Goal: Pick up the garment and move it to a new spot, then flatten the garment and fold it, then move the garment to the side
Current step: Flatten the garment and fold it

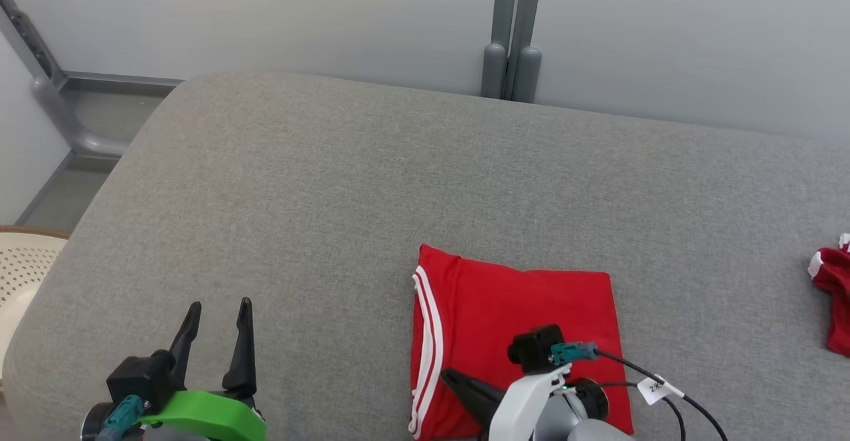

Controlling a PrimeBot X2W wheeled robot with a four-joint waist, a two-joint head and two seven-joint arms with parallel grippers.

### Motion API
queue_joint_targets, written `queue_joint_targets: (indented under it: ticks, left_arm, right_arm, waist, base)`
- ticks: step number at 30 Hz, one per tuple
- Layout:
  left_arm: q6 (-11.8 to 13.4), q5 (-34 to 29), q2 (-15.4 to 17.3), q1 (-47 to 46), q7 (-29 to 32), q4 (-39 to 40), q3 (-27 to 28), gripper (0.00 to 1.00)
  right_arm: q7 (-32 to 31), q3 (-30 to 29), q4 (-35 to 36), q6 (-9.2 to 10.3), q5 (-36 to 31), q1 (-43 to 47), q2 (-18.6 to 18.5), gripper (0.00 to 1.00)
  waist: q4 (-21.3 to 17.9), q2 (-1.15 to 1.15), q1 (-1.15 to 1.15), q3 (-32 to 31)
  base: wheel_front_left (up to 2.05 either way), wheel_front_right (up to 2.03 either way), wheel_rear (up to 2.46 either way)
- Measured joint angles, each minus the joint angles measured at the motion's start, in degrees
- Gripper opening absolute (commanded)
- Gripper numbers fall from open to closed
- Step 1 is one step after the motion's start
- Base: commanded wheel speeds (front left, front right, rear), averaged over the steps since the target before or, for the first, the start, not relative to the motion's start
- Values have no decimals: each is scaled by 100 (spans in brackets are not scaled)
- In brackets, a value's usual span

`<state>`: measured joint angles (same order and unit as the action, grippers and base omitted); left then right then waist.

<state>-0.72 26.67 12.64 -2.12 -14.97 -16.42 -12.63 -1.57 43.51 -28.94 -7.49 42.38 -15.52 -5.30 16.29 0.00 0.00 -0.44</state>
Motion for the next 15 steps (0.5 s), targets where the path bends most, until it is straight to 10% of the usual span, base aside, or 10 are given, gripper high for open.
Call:
queue_joint_targets:
  ticks: [13, 14, 15]
  left_arm:
    - [30, -59, 29, -5, -1, 182, 44, 100]
    - [30, -60, 30, -5, -2, 203, 62, 100]
    - [31, -62, 31, -5, -2, 226, 70, 100]
  right_arm:
    - [1151, -724, 667, 0, -120, -655, -902, 5]
    - [1199, -836, 689, 0, -192, -661, -946, 40]
    - [1249, -979, 705, 0, -237, -664, -978, 95]
  waist:
    - [-713, 0, 0, 30]
    - [-771, 0, 0, 29]
    - [-828, 0, 0, 29]
  base:
    - [0, 0, 0]
    - [0, 0, 0]
    - [0, 0, 0]
